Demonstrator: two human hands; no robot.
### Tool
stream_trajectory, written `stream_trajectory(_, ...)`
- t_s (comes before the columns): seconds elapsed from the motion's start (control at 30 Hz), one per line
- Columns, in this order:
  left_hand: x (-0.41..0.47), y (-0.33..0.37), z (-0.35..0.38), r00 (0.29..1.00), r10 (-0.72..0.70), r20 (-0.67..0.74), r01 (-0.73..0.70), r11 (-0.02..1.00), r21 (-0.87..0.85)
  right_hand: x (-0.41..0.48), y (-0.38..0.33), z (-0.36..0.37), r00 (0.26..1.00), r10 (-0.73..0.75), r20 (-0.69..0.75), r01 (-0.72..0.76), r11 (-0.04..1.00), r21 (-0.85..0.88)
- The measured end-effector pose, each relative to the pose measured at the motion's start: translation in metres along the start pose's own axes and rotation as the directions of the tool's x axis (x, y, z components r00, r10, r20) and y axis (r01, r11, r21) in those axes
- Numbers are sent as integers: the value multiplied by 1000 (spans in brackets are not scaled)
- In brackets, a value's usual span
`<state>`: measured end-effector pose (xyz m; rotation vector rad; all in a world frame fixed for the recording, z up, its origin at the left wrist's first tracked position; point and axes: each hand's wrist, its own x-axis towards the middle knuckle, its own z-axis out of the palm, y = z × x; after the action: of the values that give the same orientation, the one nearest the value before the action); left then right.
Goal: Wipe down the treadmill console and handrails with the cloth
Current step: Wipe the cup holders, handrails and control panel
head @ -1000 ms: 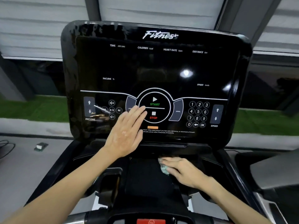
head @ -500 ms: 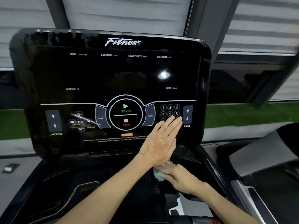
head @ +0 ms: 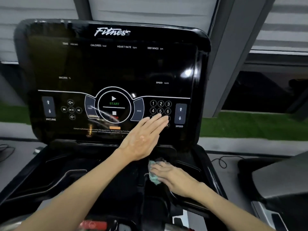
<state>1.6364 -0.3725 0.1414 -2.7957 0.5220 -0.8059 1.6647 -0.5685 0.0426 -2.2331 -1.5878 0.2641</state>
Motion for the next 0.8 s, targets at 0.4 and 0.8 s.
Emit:
stream_trajectory(0.4, -3, -4, -2, 999, -12, 31, 11, 999, 36, 42, -36, 23, 943, -328, 59, 321, 942, 100)
stream_trajectory(0.8, 9, 9, -10, 998, -60, 6, 60, 998, -25, 48, -37, 10, 959, -282, -2, 280, 950, 140)
